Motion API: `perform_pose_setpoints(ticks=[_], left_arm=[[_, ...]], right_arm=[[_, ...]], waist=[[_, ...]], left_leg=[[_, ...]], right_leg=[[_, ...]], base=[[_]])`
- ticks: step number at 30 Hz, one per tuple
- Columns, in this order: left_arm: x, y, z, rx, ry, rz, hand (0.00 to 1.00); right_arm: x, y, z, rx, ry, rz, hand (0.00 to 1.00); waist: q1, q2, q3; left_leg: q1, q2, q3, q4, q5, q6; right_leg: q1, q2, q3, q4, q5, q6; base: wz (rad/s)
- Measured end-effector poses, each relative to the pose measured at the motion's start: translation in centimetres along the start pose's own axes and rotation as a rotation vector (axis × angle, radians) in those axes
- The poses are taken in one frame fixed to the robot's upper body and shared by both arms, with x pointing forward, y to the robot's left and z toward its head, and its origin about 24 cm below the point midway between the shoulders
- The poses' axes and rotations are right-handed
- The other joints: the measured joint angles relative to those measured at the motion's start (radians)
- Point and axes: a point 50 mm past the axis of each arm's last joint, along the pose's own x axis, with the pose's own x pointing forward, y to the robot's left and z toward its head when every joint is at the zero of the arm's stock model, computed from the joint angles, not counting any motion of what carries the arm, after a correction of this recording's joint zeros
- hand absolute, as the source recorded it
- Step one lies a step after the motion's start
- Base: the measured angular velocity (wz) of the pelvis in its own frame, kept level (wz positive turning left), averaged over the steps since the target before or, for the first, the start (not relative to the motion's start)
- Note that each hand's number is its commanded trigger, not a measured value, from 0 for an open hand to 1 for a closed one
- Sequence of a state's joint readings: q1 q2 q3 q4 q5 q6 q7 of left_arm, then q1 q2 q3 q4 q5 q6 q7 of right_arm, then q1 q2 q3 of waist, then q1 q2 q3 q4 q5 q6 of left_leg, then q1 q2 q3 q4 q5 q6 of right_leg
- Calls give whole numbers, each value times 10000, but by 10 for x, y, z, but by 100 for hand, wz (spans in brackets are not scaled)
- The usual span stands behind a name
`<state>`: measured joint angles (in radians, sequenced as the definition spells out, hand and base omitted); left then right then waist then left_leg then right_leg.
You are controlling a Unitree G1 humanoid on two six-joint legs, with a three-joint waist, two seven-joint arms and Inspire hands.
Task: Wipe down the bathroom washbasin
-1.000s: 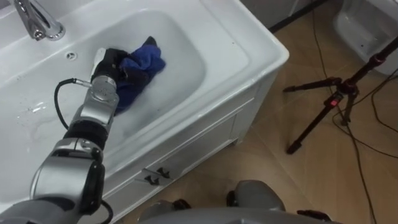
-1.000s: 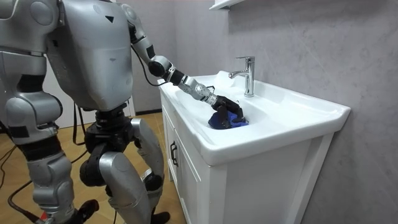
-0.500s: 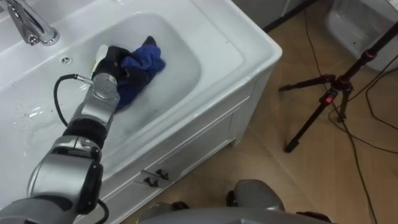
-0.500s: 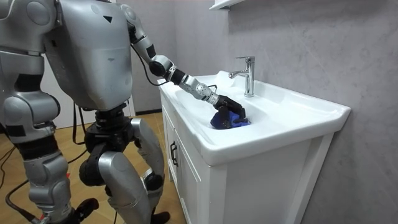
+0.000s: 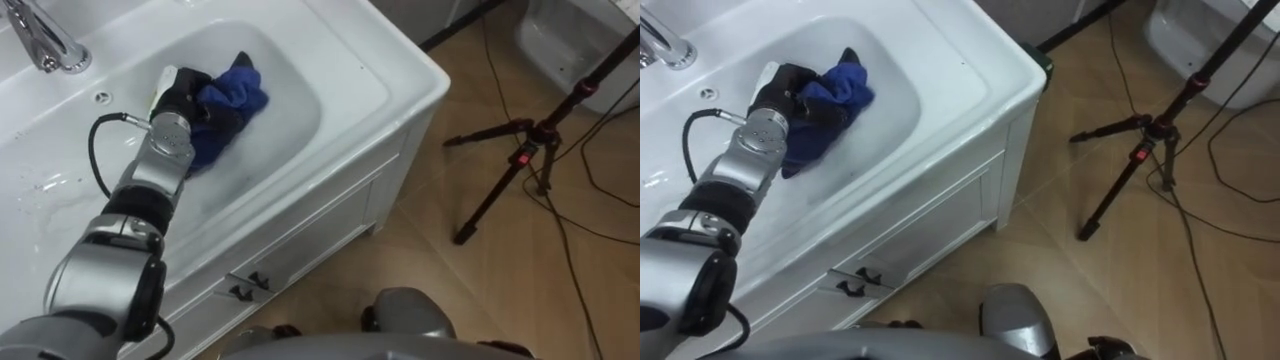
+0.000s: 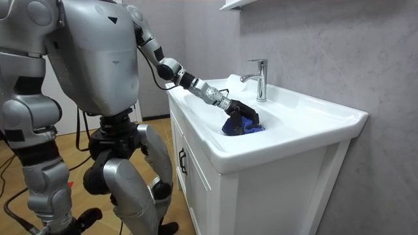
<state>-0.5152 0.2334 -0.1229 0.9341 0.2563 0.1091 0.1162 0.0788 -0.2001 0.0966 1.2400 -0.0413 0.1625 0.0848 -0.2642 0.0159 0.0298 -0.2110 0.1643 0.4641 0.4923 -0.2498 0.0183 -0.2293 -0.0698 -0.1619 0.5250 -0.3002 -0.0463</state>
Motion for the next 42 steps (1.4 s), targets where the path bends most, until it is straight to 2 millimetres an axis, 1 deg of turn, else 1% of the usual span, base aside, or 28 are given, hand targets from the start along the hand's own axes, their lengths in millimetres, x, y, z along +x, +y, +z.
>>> perform_pose_setpoints(ticks=[4,9,11,13,16,18,21,23,26,28,29,30,33,35,36,42], left_arm=[[0,4,-2,991,-46,74,100],[1,10,-2,2511,-261,184,100],[1,13,-3,3463,-296,198,100],[1,14,-6,4035,-230,224,100],[1,19,-17,4672,142,163,100],[0,20,-27,5010,494,-2,100],[-3,23,-38,5446,792,-89,100],[-5,30,-52,5908,1252,-157,100],[-12,38,-75,6593,1870,-237,100],[-16,40,-84,6754,2119,-256,100],[-20,42,-94,6876,2388,-303,100],[-23,45,-100,6937,2553,-315,100],[-27,56,-109,7071,2898,-296,100],[-32,63,-119,7233,3269,-278,100],[-33,63,-121,7245,3356,-277,100],[-35,62,-125,7271,3455,-340,100]], right_arm=[[0,-3,1,11,-33,-63,0],[-1,-5,-1,100,-35,-117,0],[-1,-9,-2,437,-109,-198,0],[-2,-11,-2,423,-173,-251,0],[-2,-14,-1,221,-245,-332,0],[-3,-19,-4,-42,-161,-496,0],[-3,-22,-5,-38,-161,-588,0],[-4,-27,-4,-20,-278,-722,0],[-5,-33,1,-188,-459,-973,0],[-6,-37,-1,-392,-404,-1102,0],[-6,-39,1,-335,-468,-1165,0],[-7,-41,1,-341,-487,-1209,0],[-7,-45,4,-165,-595,-1282,0],[-7,-46,4,-111,-574,-1312,0],[-8,-47,3,-117,-523,-1345,0],[-8,-52,8,-138,-614,-1486,0]], waist=[[29,9,3],[-3,41,-5],[0,125,-6],[50,148,5],[113,224,-4],[228,300,-53],[360,340,-80],[555,349,-86],[718,397,-119],[820,426,-141],[825,392,-134],[825,373,-161],[833,377,-181],[916,373,-187],[1069,375,-188],[1270,356,-209]], left_leg=[[156,6,166,4,-22,-38],[136,72,221,27,-62,-53],[133,116,232,106,-76,-66],[119,172,246,229,-111,-95],[137,167,224,246,-137,-141],[156,169,212,244,-139,-171],[157,168,191,246,-107,-215],[181,165,196,250,-76,-258],[143,155,73,270,-53,-294],[177,139,15,261,-46,-306],[251,91,10,261,-43,-314],[283,36,-21,247,-29,-337],[295,1,-44,243,-13,-365],[290,-17,-108,206,14,-407],[291,-44,-141,178,37,-439],[463,-223,-453,-75,129,-510]], right_leg=[[4,42,218,58,-14,8],[13,54,193,87,-25,-7],[22,98,208,83,-21,-14],[23,146,197,83,-22,-40],[21,189,239,118,-57,-96],[31,201,242,136,-84,-132],[35,209,224,134,-100,-159],[47,202,170,166,-136,-196],[55,190,133,185,-192,-230],[122,161,54,209,-251,-239],[174,81,-50,320,-362,-248],[198,7,-99,400,-453,-256],[197,-61,-207,521,-566,-296],[243,-103,-360,534,-625,-330],[246,-113,-363,534,-640,-340],[418,-178,-426,497,-720,-361]], base=[[-13],[-2],[-4],[-6],[-4],[-3],[1],[0],[6],[13],[19],[16],[13],[12],[8],[5]])
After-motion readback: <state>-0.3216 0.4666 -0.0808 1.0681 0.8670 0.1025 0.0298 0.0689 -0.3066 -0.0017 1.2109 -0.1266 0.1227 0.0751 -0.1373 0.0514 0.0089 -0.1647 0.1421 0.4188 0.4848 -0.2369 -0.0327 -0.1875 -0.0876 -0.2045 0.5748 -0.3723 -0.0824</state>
